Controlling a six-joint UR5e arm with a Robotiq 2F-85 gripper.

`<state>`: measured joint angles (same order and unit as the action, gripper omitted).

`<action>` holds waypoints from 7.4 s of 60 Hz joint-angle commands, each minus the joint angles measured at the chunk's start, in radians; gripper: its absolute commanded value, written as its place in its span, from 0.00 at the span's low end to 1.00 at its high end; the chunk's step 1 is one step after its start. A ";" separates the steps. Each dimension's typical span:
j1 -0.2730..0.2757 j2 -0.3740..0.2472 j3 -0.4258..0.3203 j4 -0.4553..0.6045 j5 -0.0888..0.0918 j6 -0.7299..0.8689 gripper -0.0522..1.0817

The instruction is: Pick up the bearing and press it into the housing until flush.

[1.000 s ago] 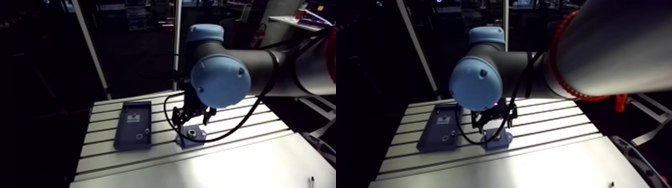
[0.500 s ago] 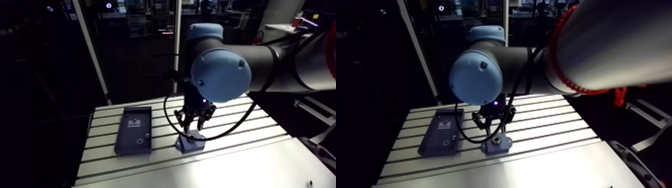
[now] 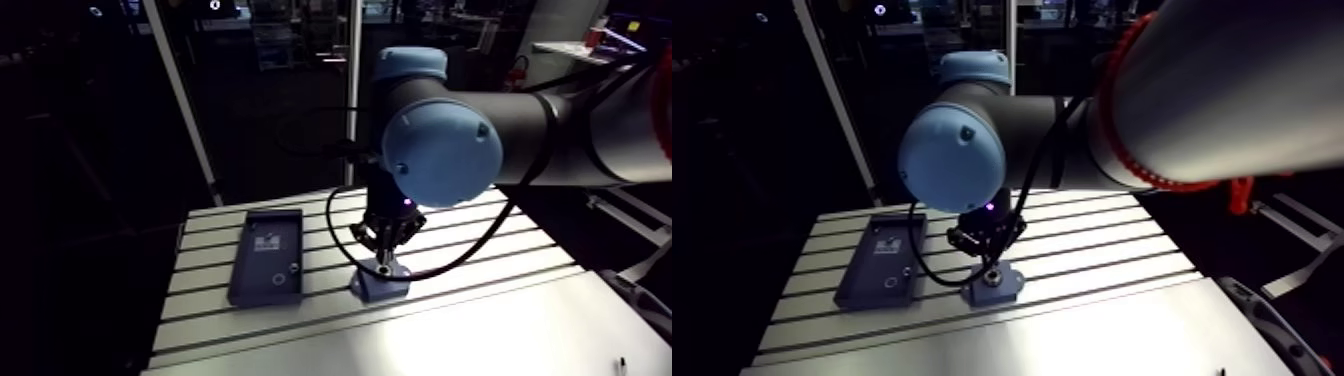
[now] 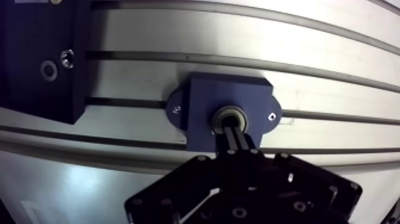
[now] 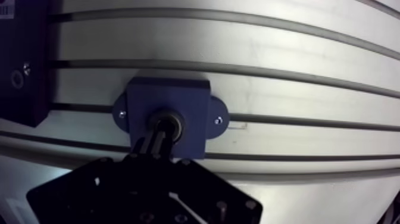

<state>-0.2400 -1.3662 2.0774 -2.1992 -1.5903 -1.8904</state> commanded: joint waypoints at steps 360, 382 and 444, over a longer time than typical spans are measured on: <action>-0.021 0.034 0.028 -0.064 0.011 -0.014 0.84; -0.021 0.036 0.031 -0.064 0.011 -0.014 0.84; -0.021 0.043 0.036 -0.069 0.011 -0.016 0.84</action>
<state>-0.2609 -1.3237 2.1121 -2.2682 -1.5792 -1.9060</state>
